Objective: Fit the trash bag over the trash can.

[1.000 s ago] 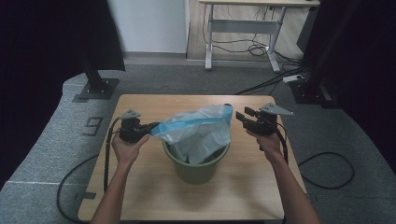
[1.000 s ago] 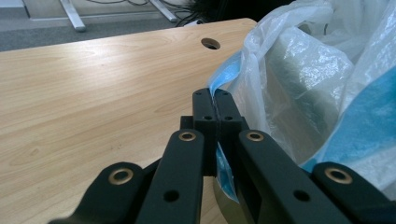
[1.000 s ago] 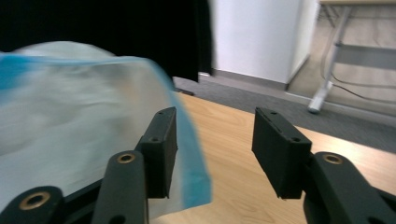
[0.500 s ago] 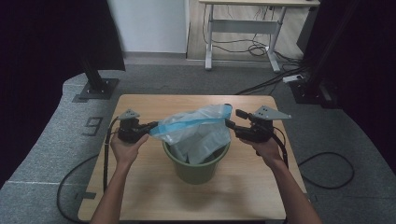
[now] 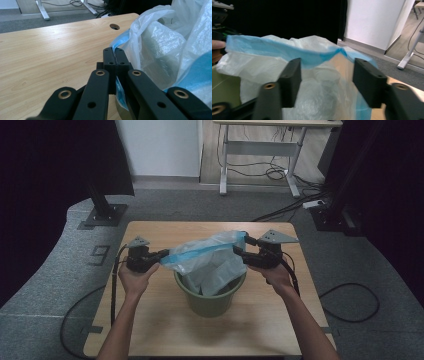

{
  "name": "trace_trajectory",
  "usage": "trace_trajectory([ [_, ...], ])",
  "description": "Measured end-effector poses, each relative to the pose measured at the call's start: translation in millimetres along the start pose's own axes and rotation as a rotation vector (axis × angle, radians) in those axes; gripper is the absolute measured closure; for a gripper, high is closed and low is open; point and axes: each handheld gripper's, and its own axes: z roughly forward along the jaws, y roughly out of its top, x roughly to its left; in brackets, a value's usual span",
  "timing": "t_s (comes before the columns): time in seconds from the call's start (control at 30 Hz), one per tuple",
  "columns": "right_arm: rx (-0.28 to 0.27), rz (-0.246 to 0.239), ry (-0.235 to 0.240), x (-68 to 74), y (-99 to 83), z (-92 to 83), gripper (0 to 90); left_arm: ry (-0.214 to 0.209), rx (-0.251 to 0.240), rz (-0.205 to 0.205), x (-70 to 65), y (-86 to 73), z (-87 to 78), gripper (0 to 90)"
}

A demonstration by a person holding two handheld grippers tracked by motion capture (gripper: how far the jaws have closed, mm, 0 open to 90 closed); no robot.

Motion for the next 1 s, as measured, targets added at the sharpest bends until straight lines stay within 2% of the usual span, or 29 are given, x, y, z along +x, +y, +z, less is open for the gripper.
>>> trace_trajectory([
  [0.1, -0.014, 0.004, -0.014, -0.1, 1.3, 1.6, 47.1, 0.0, -0.004, 0.001, -0.6, 0.4, -0.9, 90.0],
  [0.13, -0.026, 0.02, -0.004, 0.0, 2.6, 0.6, 46.9, 0.0, -0.006, 0.002, -0.9, 0.3, -1.6, 90.0],
  [0.3, -0.049, 0.016, -0.013, 1.1, 6.2, -7.6, 42.9, 0.004, -0.011, 0.008, -1.9, 0.4, -2.8, 90.0],
  [0.37, -0.071, 0.033, -0.011, -2.0, 10.6, -16.8, 41.4, 0.006, -0.011, 0.012, -2.8, 0.3, -2.7, 90.0],
  [0.5, -0.078, 0.039, -0.02, -6.4, 16.9, -21.6, 40.5, 0.007, -0.015, 0.013, -4.5, 0.4, -1.8, 90.0],
  [0.6, -0.067, 0.039, -0.018, -7.5, 18.4, -19.0, 40.0, 0.005, -0.016, 0.012, -5.2, 0.5, -1.0, 90.0],
  [0.7, -0.022, 0.051, 0.0, -9.9, 14.8, -4.3, 39.1, 0.004, -0.013, 0.015, -6.5, 1.0, 0.6, 90.0],
  [0.77, -0.013, 0.053, 0.006, -9.8, 13.9, -2.0, 39.1, 0.003, -0.014, 0.017, -6.9, 1.4, 0.7, 90.0],
  [0.8, 0.016, 0.051, 0.016, -8.3, 10.5, 4.0, 38.9, 0.001, -0.014, 0.018, -7.0, 1.7, 0.6, 90.0],
  [0.9, 0.033, 0.045, 0.023, -6.5, 6.1, 8.1, 39.0, -0.001, -0.014, 0.022, -7.4, 2.3, -0.6, 90.0],
  [1.0, 0.073, 0.035, 0.028, -3.5, -5.5, 15.0, 39.4, -0.001, -0.016, 0.02, -7.3, 2.3, -1.6, 90.0],
])
